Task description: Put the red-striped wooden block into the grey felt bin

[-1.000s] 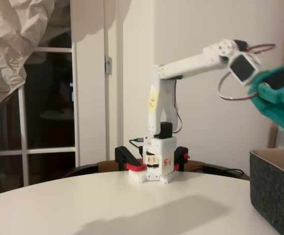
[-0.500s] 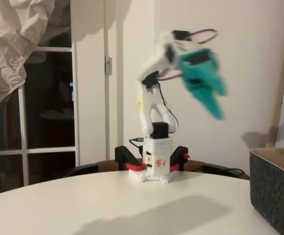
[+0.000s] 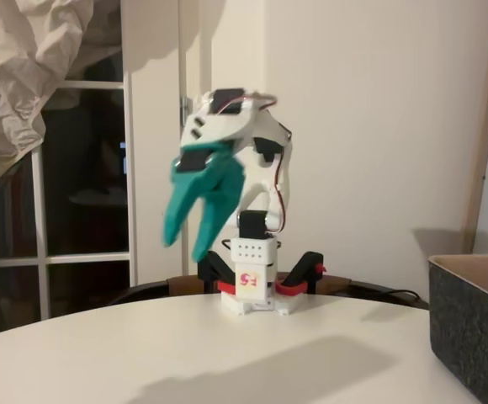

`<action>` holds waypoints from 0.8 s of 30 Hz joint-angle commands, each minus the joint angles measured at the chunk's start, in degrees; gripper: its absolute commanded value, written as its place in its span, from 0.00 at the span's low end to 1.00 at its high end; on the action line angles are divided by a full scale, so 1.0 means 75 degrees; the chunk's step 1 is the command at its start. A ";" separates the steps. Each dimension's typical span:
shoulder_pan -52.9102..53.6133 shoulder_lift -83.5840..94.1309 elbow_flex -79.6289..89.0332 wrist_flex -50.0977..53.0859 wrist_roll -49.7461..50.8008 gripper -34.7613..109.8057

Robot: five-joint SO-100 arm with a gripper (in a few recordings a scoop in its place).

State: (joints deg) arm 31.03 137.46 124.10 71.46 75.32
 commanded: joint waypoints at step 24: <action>0.2098 0.6867 0.7066 -0.2227 0.1043 0.30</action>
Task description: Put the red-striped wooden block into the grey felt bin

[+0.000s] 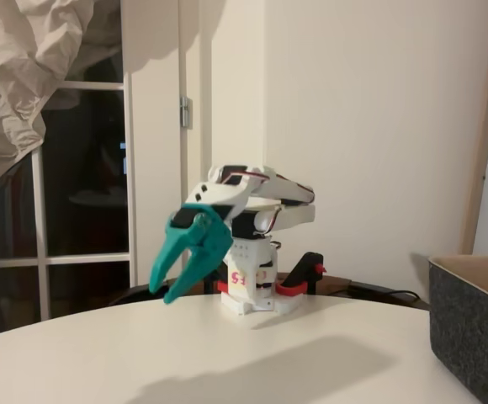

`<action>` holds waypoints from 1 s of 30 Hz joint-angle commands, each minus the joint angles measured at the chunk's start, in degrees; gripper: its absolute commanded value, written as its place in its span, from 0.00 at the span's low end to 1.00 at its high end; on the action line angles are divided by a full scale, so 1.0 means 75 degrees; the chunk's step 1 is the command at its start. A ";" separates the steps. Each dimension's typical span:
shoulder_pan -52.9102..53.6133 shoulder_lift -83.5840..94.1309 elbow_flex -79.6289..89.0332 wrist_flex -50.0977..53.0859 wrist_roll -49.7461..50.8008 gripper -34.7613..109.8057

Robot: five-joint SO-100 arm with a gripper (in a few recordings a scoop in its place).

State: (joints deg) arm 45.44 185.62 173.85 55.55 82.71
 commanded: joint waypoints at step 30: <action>0.0129 0.0563 0.0844 0.0199 0.0434 0.24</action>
